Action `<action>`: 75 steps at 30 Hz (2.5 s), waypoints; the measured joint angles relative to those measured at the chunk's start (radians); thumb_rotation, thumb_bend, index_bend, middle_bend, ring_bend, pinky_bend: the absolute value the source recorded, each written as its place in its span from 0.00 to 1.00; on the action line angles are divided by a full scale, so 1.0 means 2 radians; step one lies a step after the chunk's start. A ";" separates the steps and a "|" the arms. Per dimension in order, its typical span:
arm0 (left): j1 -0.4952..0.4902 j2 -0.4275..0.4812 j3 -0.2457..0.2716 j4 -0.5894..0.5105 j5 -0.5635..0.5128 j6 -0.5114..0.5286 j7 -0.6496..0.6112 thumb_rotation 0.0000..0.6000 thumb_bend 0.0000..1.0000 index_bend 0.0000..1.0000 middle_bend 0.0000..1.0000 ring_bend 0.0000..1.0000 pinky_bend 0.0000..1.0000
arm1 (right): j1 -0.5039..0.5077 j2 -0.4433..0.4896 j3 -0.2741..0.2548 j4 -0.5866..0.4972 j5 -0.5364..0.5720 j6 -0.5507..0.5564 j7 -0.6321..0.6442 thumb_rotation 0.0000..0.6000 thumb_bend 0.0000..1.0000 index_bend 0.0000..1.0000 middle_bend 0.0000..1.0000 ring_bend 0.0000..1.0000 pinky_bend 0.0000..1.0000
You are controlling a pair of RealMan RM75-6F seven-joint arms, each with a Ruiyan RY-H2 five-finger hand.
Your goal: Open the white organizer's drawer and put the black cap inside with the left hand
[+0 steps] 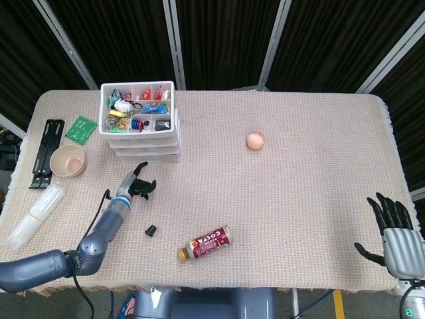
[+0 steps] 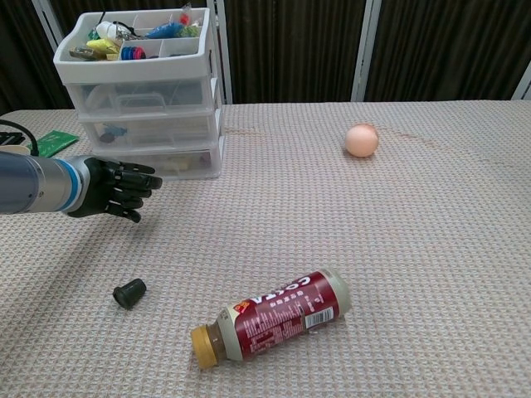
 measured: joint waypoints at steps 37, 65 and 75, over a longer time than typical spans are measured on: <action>-0.046 -0.029 -0.011 0.080 -0.064 -0.049 -0.006 1.00 0.54 0.05 0.96 0.86 0.65 | -0.003 0.001 0.001 0.003 -0.004 0.008 -0.003 1.00 0.07 0.09 0.00 0.00 0.00; -0.068 -0.049 -0.012 0.116 -0.073 -0.077 -0.019 1.00 0.55 0.19 0.96 0.86 0.65 | -0.004 0.001 0.001 0.001 -0.002 0.008 -0.005 1.00 0.07 0.09 0.00 0.00 0.00; -0.059 -0.039 -0.003 0.091 -0.054 -0.077 -0.022 1.00 0.55 0.20 0.96 0.86 0.65 | -0.004 0.001 0.001 0.002 -0.003 0.008 -0.007 1.00 0.07 0.09 0.00 0.00 0.00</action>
